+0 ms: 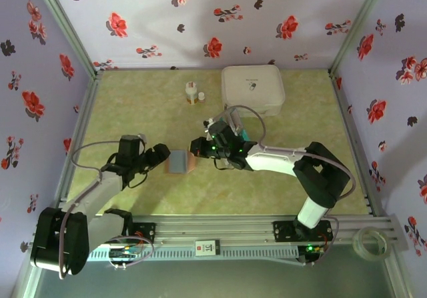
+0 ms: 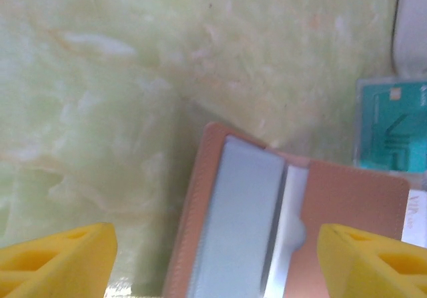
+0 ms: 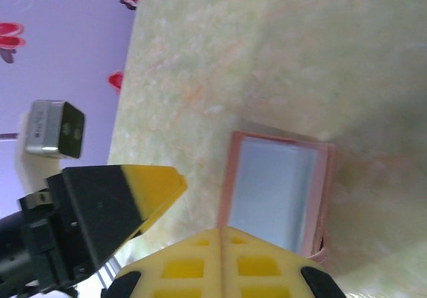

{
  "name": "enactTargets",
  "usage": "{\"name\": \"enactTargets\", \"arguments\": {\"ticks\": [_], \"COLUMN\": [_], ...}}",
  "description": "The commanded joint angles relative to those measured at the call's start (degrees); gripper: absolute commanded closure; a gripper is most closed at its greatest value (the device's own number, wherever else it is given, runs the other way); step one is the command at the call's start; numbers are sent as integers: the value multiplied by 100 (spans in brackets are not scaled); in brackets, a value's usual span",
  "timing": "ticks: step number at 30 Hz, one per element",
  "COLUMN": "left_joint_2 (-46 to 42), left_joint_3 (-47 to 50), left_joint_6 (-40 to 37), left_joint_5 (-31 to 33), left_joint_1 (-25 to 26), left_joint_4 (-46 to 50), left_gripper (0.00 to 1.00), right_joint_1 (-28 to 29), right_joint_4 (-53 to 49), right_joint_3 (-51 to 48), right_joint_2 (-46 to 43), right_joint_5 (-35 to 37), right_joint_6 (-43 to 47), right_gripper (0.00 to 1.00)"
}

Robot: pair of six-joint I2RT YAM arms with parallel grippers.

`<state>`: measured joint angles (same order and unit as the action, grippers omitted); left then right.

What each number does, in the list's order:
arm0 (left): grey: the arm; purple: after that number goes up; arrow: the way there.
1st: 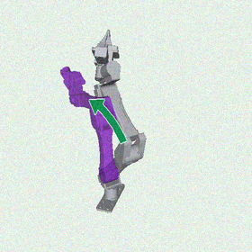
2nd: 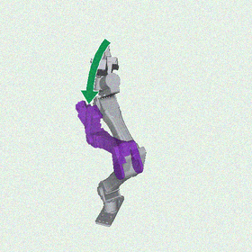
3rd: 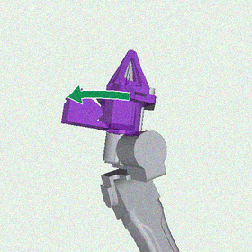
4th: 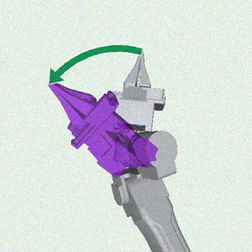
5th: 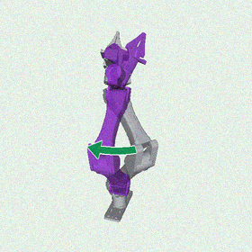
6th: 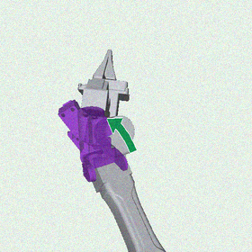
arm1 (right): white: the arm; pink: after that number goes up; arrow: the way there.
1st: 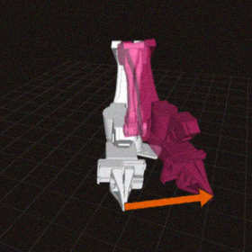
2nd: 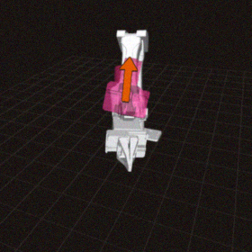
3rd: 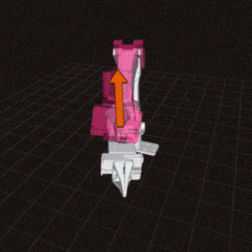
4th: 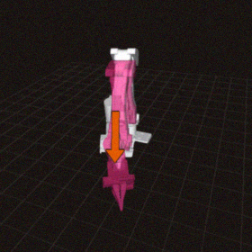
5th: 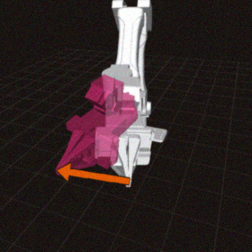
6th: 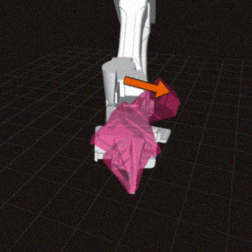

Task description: Put the credit cards into the card holder

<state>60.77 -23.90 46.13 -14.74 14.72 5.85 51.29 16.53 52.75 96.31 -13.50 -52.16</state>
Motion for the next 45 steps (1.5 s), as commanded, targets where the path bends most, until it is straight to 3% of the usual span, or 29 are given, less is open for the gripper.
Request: {"name": "enactTargets", "arguments": {"ticks": [1,9,15,19,21,27,33,38,45], "left_joint_2": [33,382,680,807,832,781,802,841,861], "left_joint_3": [-185,-287,-291,-298,-315,-385,-484,-534,-659], "left_joint_6": [-448,-738,-797,-803,-815,-858,-827,-754,-744], "left_joint_5": [196,568,716,771,780,738,671,666,717], "left_joint_1": [129,585,657,673,679,724,805,855,866], "left_joint_4": [563,645,504,405,374,233,103,22,152], "left_gripper": [21,21,22,24,26,30,37,40,41], "right_joint_1": [-42,-40,-45,-50,-40,-42,152,527,693], "right_joint_4": [100,389,411,18,-192,-732,-1365,-1504,-917], "right_joint_3": [-210,-477,-660,-700,-748,-872,-677,-21,212], "right_joint_2": [-139,-83,-47,-72,-183,-845,-1493,-1018,125], "right_joint_5": [102,188,312,524,627,889,1285,1139,985], "right_joint_6": [-57,-158,-81,103,201,394,661,804,578], "right_gripper": [100,100,100,72,62,54,54,60,83]}}
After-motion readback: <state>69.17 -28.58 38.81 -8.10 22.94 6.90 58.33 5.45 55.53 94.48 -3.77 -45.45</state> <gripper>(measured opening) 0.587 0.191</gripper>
